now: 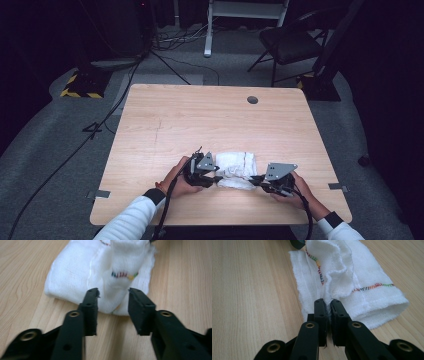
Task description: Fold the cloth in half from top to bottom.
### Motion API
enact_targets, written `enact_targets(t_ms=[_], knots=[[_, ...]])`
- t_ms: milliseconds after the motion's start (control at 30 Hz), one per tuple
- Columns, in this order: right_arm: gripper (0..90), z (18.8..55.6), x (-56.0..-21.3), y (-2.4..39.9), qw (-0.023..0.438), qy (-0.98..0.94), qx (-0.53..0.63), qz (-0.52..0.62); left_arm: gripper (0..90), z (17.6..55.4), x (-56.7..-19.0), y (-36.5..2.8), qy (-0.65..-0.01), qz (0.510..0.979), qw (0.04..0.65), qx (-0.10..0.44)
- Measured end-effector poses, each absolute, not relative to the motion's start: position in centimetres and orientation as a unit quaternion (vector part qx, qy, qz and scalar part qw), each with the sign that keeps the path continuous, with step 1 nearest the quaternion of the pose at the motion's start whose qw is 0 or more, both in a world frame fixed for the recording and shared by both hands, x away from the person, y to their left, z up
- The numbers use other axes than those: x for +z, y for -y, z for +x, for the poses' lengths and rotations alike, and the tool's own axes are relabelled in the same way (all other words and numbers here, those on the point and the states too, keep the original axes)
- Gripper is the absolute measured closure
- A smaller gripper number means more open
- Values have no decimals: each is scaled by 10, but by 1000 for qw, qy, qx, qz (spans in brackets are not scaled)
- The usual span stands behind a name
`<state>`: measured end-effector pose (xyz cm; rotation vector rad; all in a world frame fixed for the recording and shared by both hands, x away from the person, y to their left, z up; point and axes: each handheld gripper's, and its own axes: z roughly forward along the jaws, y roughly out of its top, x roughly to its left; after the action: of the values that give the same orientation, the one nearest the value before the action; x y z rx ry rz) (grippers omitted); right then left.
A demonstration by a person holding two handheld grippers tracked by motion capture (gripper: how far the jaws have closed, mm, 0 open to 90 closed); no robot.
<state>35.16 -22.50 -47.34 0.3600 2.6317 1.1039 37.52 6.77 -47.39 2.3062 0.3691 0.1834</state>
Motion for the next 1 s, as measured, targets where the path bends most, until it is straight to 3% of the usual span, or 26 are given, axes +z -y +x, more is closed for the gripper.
enact_targets(t_ms=[167, 267, 333, 400, 500, 600, 633, 700, 833, 1000], knots=[[845, 351, -471, 225, 136, -904, 385, 124, 331, 373, -466, -60, -155, 900, 399, 87], [835, 350, -469, 226, 138, -901, 391, 128, 330, 373, -463, -55, -146, 899, 403, 85], [786, 350, -468, 226, 144, -900, 391, 129, 376, 374, -463, -51, -135, 903, 400, 83], [696, 351, -467, 226, 148, -895, 396, 139, 521, 373, -463, -49, -116, 907, 398, 72], [558, 354, -465, 226, 149, -893, 397, 152, 664, 372, -465, -47, -102, 912, 391, 65], [565, 355, -466, 224, 147, -895, 392, 152, 776, 371, -465, -49, -92, 913, 392, 58], [606, 355, -467, 223, 147, -897, 388, 151, 797, 371, -464, -51, -89, 914, 392, 57], [710, 354, -468, 222, 141, -901, 385, 140, 811, 369, -463, -55, -79, 914, 394, 57], [817, 347, -469, 223, 134, -907, 381, 116, 822, 364, -466, -64, -71, 916, 391, 48], [816, 337, -473, 223, 129, -913, 373, 104, 781, 356, -471, -73, -73, 920, 382, 51]])
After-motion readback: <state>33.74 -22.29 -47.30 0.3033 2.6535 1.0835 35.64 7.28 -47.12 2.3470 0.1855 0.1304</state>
